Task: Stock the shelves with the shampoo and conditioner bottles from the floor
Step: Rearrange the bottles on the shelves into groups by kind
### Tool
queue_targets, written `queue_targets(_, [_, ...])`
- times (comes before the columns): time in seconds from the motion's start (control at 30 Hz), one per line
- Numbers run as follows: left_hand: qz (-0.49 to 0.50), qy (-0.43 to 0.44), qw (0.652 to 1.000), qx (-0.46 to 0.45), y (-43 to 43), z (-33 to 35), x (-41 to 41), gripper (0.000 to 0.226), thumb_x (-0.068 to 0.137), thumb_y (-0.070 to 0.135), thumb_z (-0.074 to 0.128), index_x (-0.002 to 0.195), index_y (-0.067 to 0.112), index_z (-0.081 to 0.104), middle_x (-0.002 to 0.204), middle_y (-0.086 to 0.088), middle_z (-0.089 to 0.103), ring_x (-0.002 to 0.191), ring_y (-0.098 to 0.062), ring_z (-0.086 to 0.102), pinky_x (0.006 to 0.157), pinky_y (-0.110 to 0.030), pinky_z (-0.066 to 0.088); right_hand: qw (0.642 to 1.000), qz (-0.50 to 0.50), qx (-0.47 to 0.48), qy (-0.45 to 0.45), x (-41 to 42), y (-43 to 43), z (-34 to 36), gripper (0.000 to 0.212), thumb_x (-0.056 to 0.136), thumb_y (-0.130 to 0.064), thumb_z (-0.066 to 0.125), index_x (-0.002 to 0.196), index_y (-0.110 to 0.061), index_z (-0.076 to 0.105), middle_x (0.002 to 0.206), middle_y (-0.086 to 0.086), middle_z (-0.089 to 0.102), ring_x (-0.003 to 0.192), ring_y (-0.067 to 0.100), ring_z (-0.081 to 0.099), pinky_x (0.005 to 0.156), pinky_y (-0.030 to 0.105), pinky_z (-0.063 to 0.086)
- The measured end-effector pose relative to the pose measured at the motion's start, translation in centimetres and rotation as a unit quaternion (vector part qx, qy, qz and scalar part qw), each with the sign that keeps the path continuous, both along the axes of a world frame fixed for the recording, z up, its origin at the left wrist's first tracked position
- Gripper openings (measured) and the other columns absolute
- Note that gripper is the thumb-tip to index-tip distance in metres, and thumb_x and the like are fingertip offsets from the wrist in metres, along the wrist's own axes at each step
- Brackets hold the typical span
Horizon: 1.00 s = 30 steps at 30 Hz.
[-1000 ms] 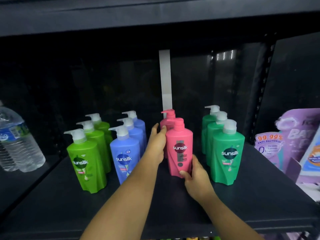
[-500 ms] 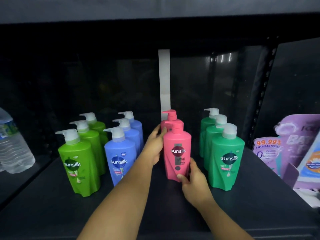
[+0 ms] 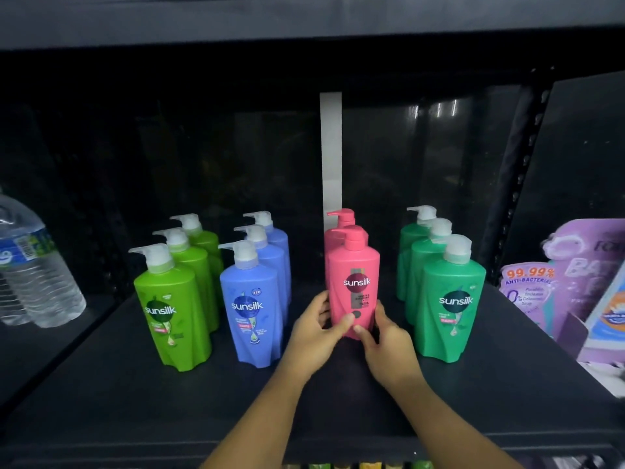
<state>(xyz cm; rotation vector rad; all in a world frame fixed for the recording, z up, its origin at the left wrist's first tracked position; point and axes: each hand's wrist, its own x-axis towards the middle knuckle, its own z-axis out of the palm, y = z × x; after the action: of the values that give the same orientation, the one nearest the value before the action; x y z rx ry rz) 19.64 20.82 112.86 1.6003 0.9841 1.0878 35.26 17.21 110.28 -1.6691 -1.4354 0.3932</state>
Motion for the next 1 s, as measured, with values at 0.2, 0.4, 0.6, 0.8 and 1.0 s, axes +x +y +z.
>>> queue_targets(0.2, [0.046,0.072,0.995,0.050,0.9,-0.8,0.2,0.065,0.092,0.002,0.070,0.143,0.037,0.049,0.126,0.021,0.067,0.117,0.011,0.060,0.097,-0.008,0.046,0.999,-0.014,-0.007,-0.041,-0.1,-0.2,0.2,0.075,0.099,-0.035,0.059,0.159,-0.009,0.023,0.111,0.017,0.072,0.108,0.038,0.065,0.106,0.048,0.046])
queue_targets(0.4, [0.071,0.090,0.991,0.066,1.4,-1.0,0.3,0.060,0.093,0.001,0.067,0.140,0.035,0.050,0.116,0.018,0.070,0.107,0.013,0.062,0.093,-0.011,0.050,0.996,-0.025,-0.007,-0.088,-0.2,0.3,-0.5,0.062,0.100,-0.040,0.053,0.151,-0.009,0.040,0.121,0.007,0.070,0.114,0.026,0.064,0.122,0.042,0.025])
queue_targets(0.6, [0.093,0.103,0.987,0.078,1.5,-1.0,0.3,0.052,0.092,-0.002,0.064,0.135,0.024,0.055,0.108,0.014,0.072,0.100,0.014,0.064,0.083,-0.004,0.047,0.994,-0.022,-0.025,-0.108,-0.2,0.3,-0.4,0.066,0.100,-0.042,0.051,0.156,-0.013,0.034,0.138,0.003,0.061,0.128,0.021,0.056,0.124,0.039,0.017])
queue_targets(0.8, [0.100,0.111,0.985,0.087,1.5,-1.1,0.3,0.046,0.095,0.006,0.066,0.134,0.026,0.055,0.110,0.015,0.072,0.100,0.013,0.064,0.088,-0.011,0.051,0.991,-0.026,-0.047,-0.122,-0.6,0.4,-0.4,0.079,0.097,-0.051,0.049,0.160,-0.014,0.019,0.155,0.007,0.044,0.145,0.024,0.038,0.126,0.038,0.011])
queue_targets(1.0, [0.108,0.123,0.982,0.095,1.8,-1.4,0.5,0.046,0.096,0.010,0.065,0.138,0.026,0.054,0.112,0.014,0.070,0.099,0.013,0.062,0.083,-0.002,0.044,0.986,-0.020,-0.068,-0.148,-1.0,0.0,0.3,0.085,0.099,-0.049,0.046,0.162,-0.011,0.004,0.164,0.010,0.028,0.152,0.025,0.023,0.127,0.038,0.005])
